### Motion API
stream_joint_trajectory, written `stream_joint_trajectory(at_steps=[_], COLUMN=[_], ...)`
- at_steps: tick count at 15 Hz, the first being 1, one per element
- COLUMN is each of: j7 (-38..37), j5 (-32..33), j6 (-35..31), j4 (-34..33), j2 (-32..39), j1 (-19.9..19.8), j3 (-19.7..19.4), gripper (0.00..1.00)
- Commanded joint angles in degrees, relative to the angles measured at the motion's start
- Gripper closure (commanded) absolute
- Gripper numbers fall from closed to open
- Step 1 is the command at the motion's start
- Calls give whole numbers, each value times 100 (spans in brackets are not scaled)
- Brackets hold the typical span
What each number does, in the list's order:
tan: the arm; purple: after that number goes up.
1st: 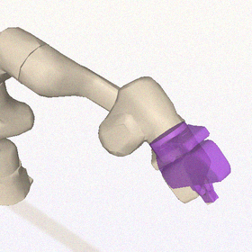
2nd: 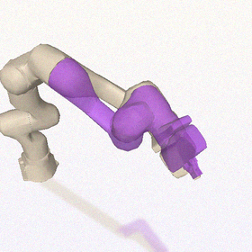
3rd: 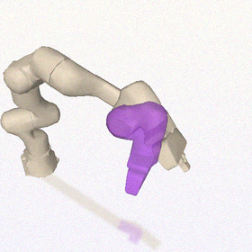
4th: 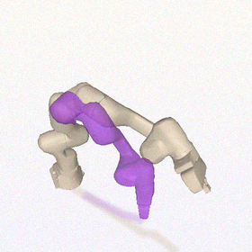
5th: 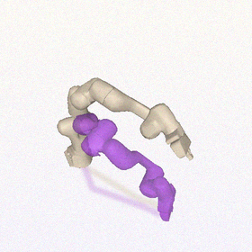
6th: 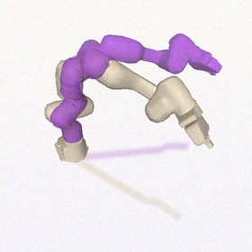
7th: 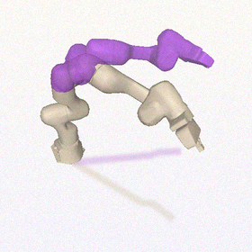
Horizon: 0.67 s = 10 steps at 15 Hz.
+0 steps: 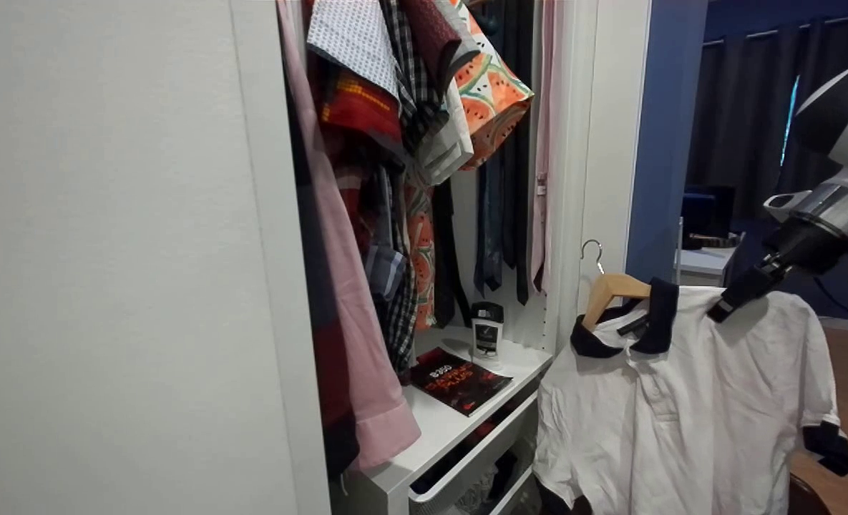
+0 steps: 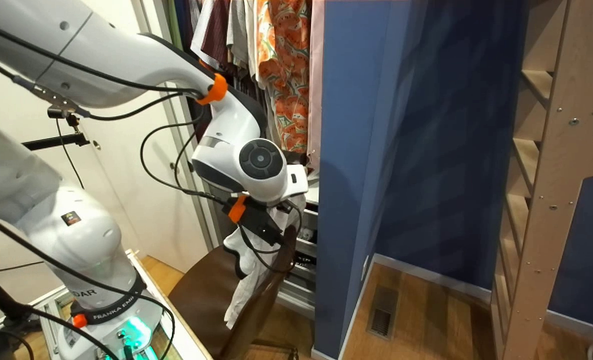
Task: Remove the hang wire with white shirt and put it on the chair
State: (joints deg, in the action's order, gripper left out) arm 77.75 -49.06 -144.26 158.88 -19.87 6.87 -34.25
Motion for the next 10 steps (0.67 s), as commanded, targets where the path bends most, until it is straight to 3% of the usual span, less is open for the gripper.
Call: stream_joint_trajectory(at_steps=[1, 3, 4, 10], j7=[22, 34, 36, -150], j5=[-7, -9, -9, -294], j6=[-12, -13, -13, -42], j4=[-1, -3, -4, -113], j2=[32, 42, 42, 899], j1=[9, 12, 12, 73], j3=[-2, -2, -3, -231], gripper=[92, 92, 98, 98])
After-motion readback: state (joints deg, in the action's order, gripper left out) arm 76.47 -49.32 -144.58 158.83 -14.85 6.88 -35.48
